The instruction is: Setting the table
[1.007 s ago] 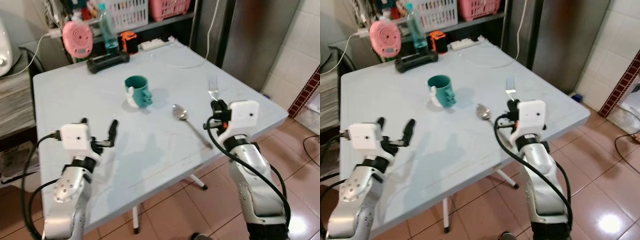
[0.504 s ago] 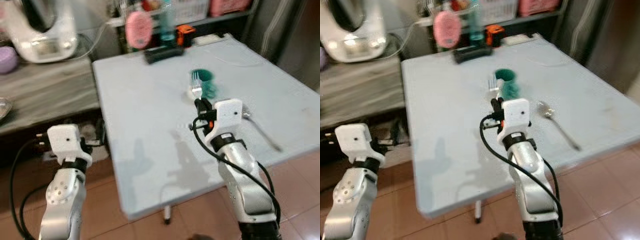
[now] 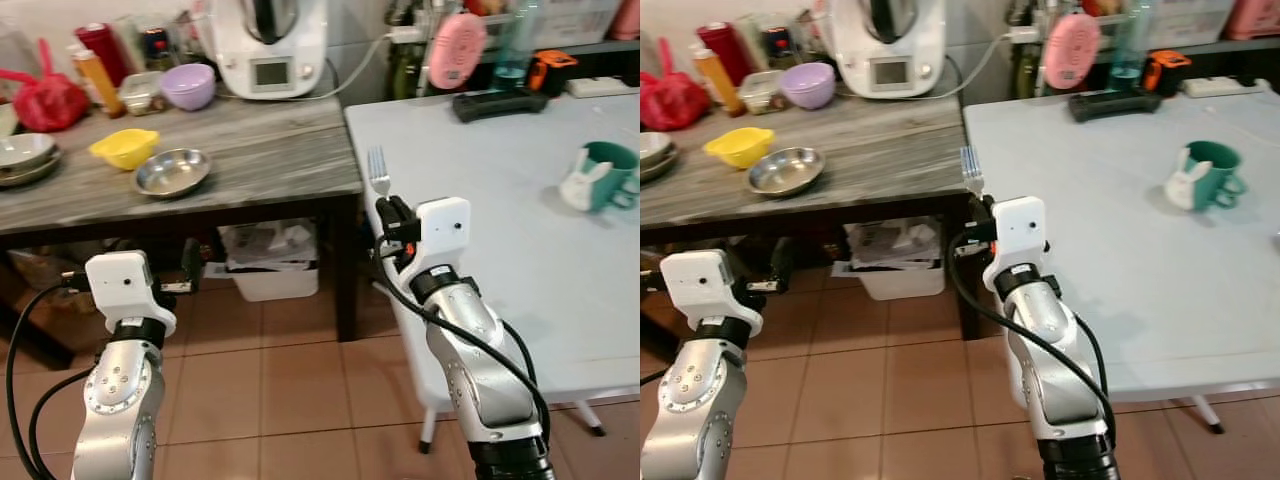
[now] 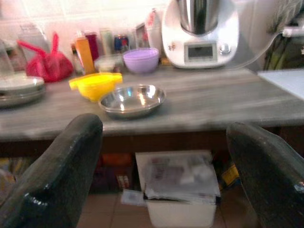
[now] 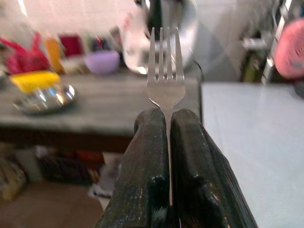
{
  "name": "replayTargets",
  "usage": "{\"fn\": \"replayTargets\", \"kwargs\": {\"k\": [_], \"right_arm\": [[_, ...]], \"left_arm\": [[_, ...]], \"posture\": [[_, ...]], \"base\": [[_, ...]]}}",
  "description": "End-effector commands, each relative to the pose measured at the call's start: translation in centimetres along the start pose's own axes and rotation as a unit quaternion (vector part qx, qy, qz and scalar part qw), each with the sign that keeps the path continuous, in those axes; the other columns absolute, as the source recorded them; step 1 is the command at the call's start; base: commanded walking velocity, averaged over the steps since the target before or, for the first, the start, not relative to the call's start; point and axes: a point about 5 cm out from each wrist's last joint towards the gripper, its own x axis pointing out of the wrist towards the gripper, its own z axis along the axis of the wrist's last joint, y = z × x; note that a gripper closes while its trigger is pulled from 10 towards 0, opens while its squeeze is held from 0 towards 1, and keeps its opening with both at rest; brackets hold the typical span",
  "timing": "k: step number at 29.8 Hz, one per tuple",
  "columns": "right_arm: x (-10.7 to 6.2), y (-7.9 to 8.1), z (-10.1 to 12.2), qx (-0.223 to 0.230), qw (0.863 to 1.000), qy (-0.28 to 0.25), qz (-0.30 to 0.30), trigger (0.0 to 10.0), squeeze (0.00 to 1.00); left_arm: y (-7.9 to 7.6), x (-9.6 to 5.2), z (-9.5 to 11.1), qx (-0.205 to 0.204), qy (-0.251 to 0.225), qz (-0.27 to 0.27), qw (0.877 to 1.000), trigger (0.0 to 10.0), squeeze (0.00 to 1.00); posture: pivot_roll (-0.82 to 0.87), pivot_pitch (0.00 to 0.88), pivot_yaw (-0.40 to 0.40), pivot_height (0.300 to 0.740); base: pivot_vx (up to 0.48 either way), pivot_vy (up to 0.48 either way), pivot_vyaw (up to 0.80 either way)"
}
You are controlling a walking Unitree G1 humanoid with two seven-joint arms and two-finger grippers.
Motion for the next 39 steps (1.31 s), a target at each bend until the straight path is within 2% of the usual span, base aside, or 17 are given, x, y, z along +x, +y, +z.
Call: {"fn": "replayTargets", "kwargs": {"k": [1,23,25,30,39], "right_arm": [[0.1,0.0,0.5,0.005,1.000,-0.013,-0.002,10.0,0.00],[0.5,0.0,0.5,0.006,1.000,-0.013,-0.005,10.0,0.00],[0.5,-0.1,0.5,0.006,1.000,-0.013,-0.006,10.0,0.00],[0.6,-0.3,0.5,0.003,1.000,-0.014,-0.007,10.0,0.00],[0.8,-0.3,0.5,0.011,1.000,-0.013,-0.011,10.0,0.00]], "left_arm": [[0.3,0.1,0.3,0.011,-0.007,0.002,1.000,10.0,0.00],[0.3,0.2,0.3,0.019,-0.004,0.006,1.000,10.0,0.00],[0.5,0.2,0.5,0.032,-0.014,0.019,0.999,10.0,0.00],[0.1,0.4,0.6,0.031,-0.017,0.013,0.999,10.0,0.00],[-0.6,0.3,0.7,0.010,-0.021,-0.018,1.000,10.0,0.00]], "posture": [[-0.07,0.088,0.102,0.740],[-0.06,0.084,0.100,0.740],[-0.06,0.079,0.100,0.740],[-0.06,0.075,0.099,0.740],[-0.07,0.075,0.097,0.740]], "base": [[0.000,0.480,0.00],[0.000,0.469,0.00],[0.000,0.000,0.00],[0.000,0.000,0.00],[0.000,0.000,-0.05]]}}
